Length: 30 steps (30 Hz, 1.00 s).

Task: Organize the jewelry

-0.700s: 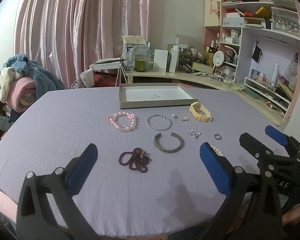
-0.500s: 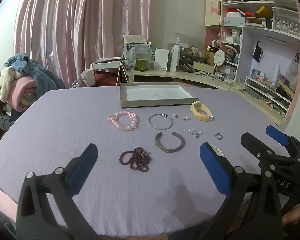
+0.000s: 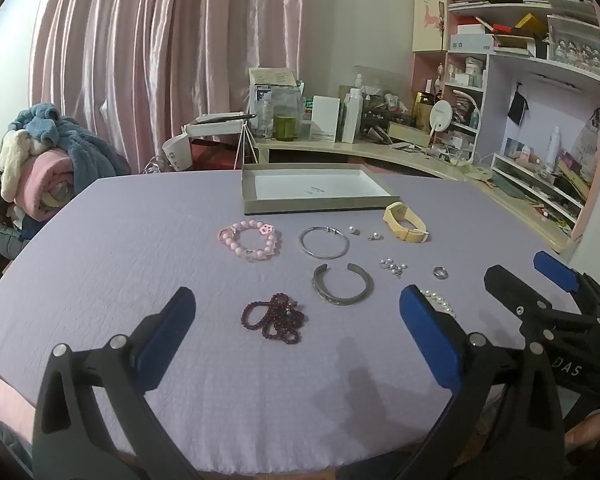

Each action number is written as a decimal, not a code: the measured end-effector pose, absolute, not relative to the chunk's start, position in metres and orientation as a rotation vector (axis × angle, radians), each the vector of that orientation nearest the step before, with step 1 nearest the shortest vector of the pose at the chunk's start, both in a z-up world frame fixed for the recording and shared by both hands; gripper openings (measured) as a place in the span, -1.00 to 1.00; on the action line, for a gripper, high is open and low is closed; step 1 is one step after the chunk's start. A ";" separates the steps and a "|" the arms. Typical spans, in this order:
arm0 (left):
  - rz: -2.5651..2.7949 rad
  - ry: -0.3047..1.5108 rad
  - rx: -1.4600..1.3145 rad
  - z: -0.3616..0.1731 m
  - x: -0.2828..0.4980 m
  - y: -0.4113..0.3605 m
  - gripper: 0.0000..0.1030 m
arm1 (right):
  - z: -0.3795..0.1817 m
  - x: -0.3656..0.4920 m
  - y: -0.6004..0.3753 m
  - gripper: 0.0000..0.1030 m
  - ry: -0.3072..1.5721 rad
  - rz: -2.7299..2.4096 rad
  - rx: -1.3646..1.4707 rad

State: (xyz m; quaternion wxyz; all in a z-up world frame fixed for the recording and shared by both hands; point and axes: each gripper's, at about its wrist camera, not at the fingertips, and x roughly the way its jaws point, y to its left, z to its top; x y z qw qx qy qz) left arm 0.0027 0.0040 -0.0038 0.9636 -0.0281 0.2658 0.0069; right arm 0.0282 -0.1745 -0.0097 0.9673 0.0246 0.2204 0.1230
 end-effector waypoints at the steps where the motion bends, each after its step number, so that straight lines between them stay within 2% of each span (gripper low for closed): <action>1: 0.014 0.538 -0.057 -0.004 0.003 0.004 0.97 | -0.010 0.028 -0.175 0.97 0.446 0.248 0.050; 30: 0.016 0.548 -0.062 -0.009 0.004 0.012 0.97 | -0.011 0.031 -0.175 0.97 0.452 0.243 0.055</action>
